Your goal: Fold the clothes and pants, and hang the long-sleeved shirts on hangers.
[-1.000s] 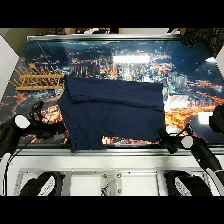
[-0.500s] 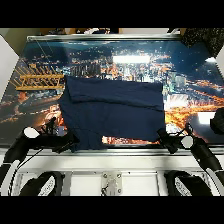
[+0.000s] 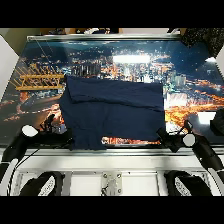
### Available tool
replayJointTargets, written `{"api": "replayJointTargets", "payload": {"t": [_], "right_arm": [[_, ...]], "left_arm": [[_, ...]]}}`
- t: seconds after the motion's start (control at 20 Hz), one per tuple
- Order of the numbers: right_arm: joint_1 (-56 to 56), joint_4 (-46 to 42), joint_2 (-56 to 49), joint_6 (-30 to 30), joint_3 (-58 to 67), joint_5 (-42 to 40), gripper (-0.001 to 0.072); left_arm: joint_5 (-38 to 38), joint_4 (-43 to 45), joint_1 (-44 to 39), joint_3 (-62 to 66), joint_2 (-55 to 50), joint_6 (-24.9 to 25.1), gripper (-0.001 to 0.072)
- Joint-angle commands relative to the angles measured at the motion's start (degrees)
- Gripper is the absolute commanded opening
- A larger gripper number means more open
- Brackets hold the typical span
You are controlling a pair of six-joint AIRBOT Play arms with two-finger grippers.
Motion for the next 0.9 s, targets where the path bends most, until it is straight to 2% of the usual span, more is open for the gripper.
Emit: {"api": "replayJointTargets", "payload": {"t": [0.0, 0.25, 0.45, 0.7, 0.85], "right_arm": [[-0.1, -4.7, 0.7, -6.3, 6.5, 8.8, 0.0012], [-0.1, -14.1, 0.5, -15.1, 19.2, 24.0, 0.0012], [-0.1, -16.7, 0.0, -20.2, 24.7, 32.3, 0.0012], [-0.3, -16.7, -4.5, -21.6, 30.6, 34.2, 0.0012], [-0.3, -16.6, -9.9, -22.2, 36.7, 33.8, 0.0011]], "left_arm": [[-10.5, 6.4, 0.0, 7.3, 2.4, 0.3, 0.0013], [-22.4, 5.7, 0.0, 11.8, 14.0, -2.8, 0.0014], [-27.5, 5.7, 0.0, 15.8, 18.8, -5.9, 0.0014], [-27.2, 5.8, -4.7, 22.0, 13.2, -5.9, 0.0013], [-22.5, 6.8, -7.8, 27.9, 5.0, -4.2, 0.0014]]}}
